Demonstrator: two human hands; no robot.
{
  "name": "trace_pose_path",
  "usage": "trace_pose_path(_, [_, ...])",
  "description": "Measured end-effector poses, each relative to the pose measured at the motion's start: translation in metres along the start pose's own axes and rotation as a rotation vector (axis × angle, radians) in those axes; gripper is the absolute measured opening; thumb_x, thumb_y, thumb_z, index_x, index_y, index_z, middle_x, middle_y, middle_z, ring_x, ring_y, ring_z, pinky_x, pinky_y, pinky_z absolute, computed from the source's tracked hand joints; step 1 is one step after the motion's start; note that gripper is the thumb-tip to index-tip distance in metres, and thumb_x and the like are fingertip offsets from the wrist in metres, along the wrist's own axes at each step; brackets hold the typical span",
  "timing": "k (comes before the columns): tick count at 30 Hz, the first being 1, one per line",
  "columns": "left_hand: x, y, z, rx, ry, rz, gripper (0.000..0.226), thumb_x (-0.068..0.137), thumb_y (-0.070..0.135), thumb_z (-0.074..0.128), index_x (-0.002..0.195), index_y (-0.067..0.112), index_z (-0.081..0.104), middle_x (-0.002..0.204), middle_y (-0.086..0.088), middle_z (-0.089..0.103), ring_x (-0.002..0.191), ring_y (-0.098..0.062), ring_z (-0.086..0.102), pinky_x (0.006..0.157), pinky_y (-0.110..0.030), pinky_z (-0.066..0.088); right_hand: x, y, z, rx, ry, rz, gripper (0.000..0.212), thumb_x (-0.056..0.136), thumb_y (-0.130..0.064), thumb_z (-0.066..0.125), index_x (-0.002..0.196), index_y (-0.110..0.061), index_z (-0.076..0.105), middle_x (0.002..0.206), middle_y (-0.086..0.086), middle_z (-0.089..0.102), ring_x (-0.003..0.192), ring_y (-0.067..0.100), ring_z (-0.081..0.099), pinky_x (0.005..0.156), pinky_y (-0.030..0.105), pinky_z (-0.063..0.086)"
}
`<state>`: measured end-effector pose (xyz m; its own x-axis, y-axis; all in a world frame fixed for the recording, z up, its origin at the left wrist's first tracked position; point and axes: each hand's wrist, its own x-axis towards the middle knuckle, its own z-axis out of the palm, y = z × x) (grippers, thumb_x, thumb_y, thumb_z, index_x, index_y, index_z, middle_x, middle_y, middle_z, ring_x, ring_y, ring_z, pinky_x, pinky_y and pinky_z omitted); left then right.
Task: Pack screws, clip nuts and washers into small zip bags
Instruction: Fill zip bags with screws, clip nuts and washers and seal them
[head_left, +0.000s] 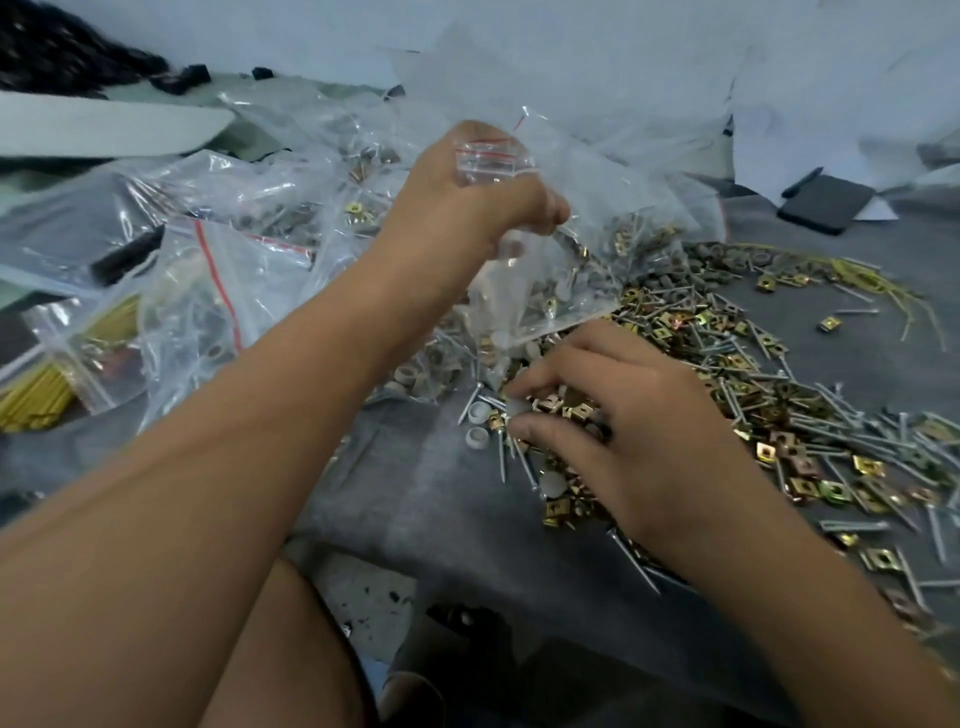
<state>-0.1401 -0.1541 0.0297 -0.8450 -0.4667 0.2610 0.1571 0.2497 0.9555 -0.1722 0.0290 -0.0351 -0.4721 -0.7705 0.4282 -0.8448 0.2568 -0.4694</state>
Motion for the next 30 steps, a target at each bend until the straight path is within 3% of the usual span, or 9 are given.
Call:
trace_pose_path(3, [0.0, 0.002, -0.002, -0.012, 0.021, -0.001, 0.036, 0.071, 0.015, 0.074, 0.104, 0.01, 0.059, 0.107, -0.026, 0.075, 0.095, -0.028, 0.075, 0.099, -0.059, 0.056, 0.004, -0.017, 0.012, 0.01, -0.045, -0.003, 0.019, 0.088, -0.036, 0.079, 0.103, -0.026, 0.075, 0.104, -0.012, 0.06, 0.102, 0.007, 0.053, 0.094, 0.027, 0.046])
trace_pose_path(6, [0.0, 0.002, -0.002, -0.002, 0.034, 0.0, 0.036, 0.07, 0.016, 0.075, 0.101, 0.015, 0.058, 0.112, -0.029, 0.073, 0.099, -0.031, 0.075, 0.101, -0.062, 0.055, 0.009, -0.03, 0.02, -0.256, -0.185, -0.016, 0.02, 0.093, -0.044, 0.071, 0.106, -0.028, 0.072, 0.109, -0.01, 0.059, 0.111, 0.014, 0.048, 0.099, 0.035, 0.042])
trace_pose_path(10, [0.001, 0.0, -0.005, 0.014, 0.044, -0.004, 0.039, 0.071, 0.021, 0.078, 0.104, 0.013, 0.059, 0.117, -0.028, 0.071, 0.112, -0.042, 0.07, 0.101, -0.065, 0.054, 0.011, -0.044, 0.029, -0.617, -0.176, -0.066, 0.019, 0.083, -0.029, 0.079, 0.096, -0.015, 0.077, 0.096, 0.007, 0.068, 0.099, 0.032, 0.058, 0.087, 0.045, 0.044])
trace_pose_path(15, [0.001, -0.003, -0.006, 0.01, 0.025, 0.031, 0.042, 0.068, 0.025, 0.082, 0.102, 0.014, 0.06, 0.113, -0.028, 0.072, 0.111, -0.045, 0.069, 0.101, -0.064, 0.055, 0.013, -0.043, 0.037, -0.667, -0.163, -0.05, 0.022, 0.1, -0.025, 0.057, 0.11, -0.01, 0.069, 0.108, 0.012, 0.06, 0.102, 0.033, 0.05, 0.088, 0.048, 0.04])
trace_pose_path(18, [0.002, -0.005, -0.006, 0.005, 0.016, 0.047, 0.042, 0.067, 0.025, 0.083, 0.102, 0.017, 0.061, 0.109, -0.023, 0.076, 0.109, -0.042, 0.071, 0.102, -0.062, 0.055, 0.015, -0.039, 0.038, -0.683, -0.135, -0.066, 0.019, 0.097, -0.025, 0.058, 0.103, -0.01, 0.071, 0.102, 0.012, 0.062, 0.096, 0.033, 0.052, 0.083, 0.047, 0.041])
trace_pose_path(21, [0.005, -0.008, -0.007, 0.0, 0.004, 0.056, 0.042, 0.068, 0.025, 0.082, 0.104, 0.016, 0.062, 0.102, -0.015, 0.079, 0.105, -0.034, 0.075, 0.102, -0.059, 0.057, 0.016, -0.037, 0.038, -0.661, -0.131, -0.052, 0.025, 0.094, -0.031, 0.057, 0.103, -0.011, 0.069, 0.099, 0.011, 0.062, 0.093, 0.031, 0.052, 0.08, 0.046, 0.041])
trace_pose_path(25, [0.007, -0.011, -0.006, -0.006, -0.009, 0.068, 0.036, 0.073, 0.018, 0.079, 0.104, 0.016, 0.061, 0.098, -0.009, 0.081, 0.103, -0.027, 0.076, 0.102, -0.058, 0.057, 0.022, -0.036, 0.025, -0.607, -0.158, 0.031, 0.032, 0.099, -0.032, 0.043, 0.107, -0.013, 0.067, 0.102, 0.008, 0.064, 0.097, 0.029, 0.054, 0.088, 0.044, 0.043])
trace_pose_path(27, [0.006, -0.01, -0.004, -0.002, -0.015, 0.076, 0.038, 0.071, 0.019, 0.079, 0.105, 0.014, 0.062, 0.099, -0.01, 0.081, 0.103, -0.026, 0.077, 0.102, -0.058, 0.057, 0.024, -0.033, 0.007, -0.392, -0.083, 0.107, 0.041, 0.097, -0.037, 0.029, 0.105, -0.016, 0.063, 0.103, 0.001, 0.062, 0.102, 0.022, 0.052, 0.092, 0.039, 0.044])
trace_pose_path(30, [0.002, -0.005, 0.003, 0.047, -0.059, 0.089, 0.042, 0.075, 0.02, 0.081, 0.111, 0.008, 0.061, 0.107, -0.015, 0.078, 0.104, -0.025, 0.076, 0.099, -0.052, 0.058, 0.022, -0.021, -0.03, -0.003, 0.058, 0.157, 0.029, 0.098, -0.04, 0.031, 0.089, -0.022, 0.052, 0.087, -0.01, 0.051, 0.085, 0.006, 0.045, 0.072, 0.024, 0.04])
